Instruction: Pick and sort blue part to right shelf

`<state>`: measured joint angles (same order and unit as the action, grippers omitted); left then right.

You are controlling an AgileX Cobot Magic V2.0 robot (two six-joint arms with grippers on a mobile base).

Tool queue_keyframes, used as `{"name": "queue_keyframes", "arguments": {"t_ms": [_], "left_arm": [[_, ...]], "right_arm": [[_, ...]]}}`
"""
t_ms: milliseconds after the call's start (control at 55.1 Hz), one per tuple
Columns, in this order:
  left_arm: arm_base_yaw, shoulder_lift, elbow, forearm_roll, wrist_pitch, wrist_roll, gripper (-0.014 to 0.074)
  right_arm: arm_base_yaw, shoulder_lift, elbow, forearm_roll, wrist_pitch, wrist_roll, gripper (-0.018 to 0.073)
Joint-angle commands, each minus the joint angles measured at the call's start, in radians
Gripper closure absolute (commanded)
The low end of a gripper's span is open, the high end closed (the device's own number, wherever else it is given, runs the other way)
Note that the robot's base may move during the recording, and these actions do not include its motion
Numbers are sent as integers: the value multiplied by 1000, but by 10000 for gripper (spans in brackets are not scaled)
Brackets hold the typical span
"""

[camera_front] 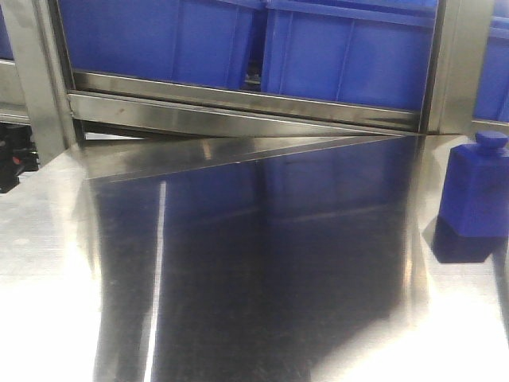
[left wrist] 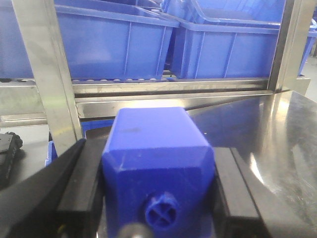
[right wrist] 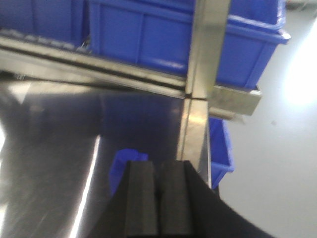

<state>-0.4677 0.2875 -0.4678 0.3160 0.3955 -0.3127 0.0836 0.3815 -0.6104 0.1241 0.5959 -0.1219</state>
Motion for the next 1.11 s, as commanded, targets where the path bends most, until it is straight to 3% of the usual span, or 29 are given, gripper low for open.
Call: {"name": "queue_keyframes", "arguments": {"t_ms": [0, 200, 327, 672, 854, 999, 1090], "left_arm": [[-5, 8, -28, -10, -94, -8, 244], [-5, 8, -26, -12, -92, -8, 244], [-5, -14, -23, -12, -95, -8, 244], [-5, -180, 24, -10, -91, -8, 244], [-5, -197, 29, -10, -82, -8, 244], [-5, -197, 29, -10, -86, -8, 244], [-5, -197, 29, -10, -88, -8, 244]], "right_arm": [[42, 127, -155, 2, 36, -19, 484], [109, 400, -363, 2, 225, -18, 169], [109, 508, -430, 10, 238, -17, 50], [108, 724, -502, 29, 304, 58, 19], [108, 880, -555, 28, 374, 76, 15], [108, 986, -619, 28, 397, 81, -59], [108, 1042, -665, 28, 410, 90, -60]]}}
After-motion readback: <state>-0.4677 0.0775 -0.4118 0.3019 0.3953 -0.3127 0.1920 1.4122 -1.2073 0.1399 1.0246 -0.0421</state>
